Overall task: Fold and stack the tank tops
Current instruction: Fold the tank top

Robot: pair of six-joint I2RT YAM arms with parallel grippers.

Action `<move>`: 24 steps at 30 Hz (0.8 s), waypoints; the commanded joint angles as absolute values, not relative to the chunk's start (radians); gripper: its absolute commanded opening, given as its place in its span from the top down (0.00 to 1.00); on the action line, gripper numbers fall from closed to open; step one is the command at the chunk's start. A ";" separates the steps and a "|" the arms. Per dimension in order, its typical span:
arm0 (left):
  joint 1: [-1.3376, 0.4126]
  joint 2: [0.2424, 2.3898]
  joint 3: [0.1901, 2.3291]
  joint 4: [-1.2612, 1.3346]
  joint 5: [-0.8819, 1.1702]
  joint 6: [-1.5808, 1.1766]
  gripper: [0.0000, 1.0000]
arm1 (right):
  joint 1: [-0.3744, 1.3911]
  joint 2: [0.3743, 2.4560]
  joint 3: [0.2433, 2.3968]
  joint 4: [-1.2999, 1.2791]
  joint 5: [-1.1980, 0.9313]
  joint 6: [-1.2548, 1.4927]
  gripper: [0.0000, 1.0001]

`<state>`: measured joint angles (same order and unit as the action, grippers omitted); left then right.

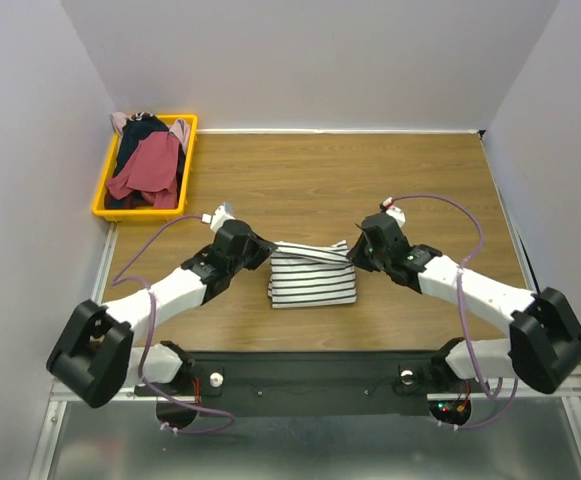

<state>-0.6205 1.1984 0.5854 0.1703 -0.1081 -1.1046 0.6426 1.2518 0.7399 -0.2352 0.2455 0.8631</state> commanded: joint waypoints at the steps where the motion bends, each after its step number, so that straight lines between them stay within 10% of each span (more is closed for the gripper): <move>1: -0.537 1.313 0.669 0.294 -0.058 -0.990 1.00 | 0.597 1.336 0.804 -0.209 0.330 0.809 0.76; 6: -0.465 1.500 0.776 0.394 0.057 -0.899 0.60 | 0.523 1.518 0.919 -0.176 0.302 0.752 0.38; 11: -0.433 1.525 0.842 0.408 0.112 -0.844 0.34 | 0.512 1.507 0.979 -0.181 0.289 0.690 0.23; 14: -0.420 1.497 0.871 0.362 0.091 -0.812 0.34 | 0.520 1.451 0.945 -0.184 0.252 0.683 0.25; 19: -0.426 1.430 0.858 0.261 0.032 -0.821 0.49 | 0.645 1.413 0.905 -0.186 0.247 0.713 0.64; 24: -0.523 1.373 0.778 0.236 -0.025 -0.851 0.91 | 0.738 1.480 0.943 -0.183 0.250 0.721 0.76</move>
<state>-0.4492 1.4315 0.8272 0.2676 0.0208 -0.8478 0.6830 1.4353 0.9157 -0.2070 0.2497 0.7174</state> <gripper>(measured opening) 0.182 0.257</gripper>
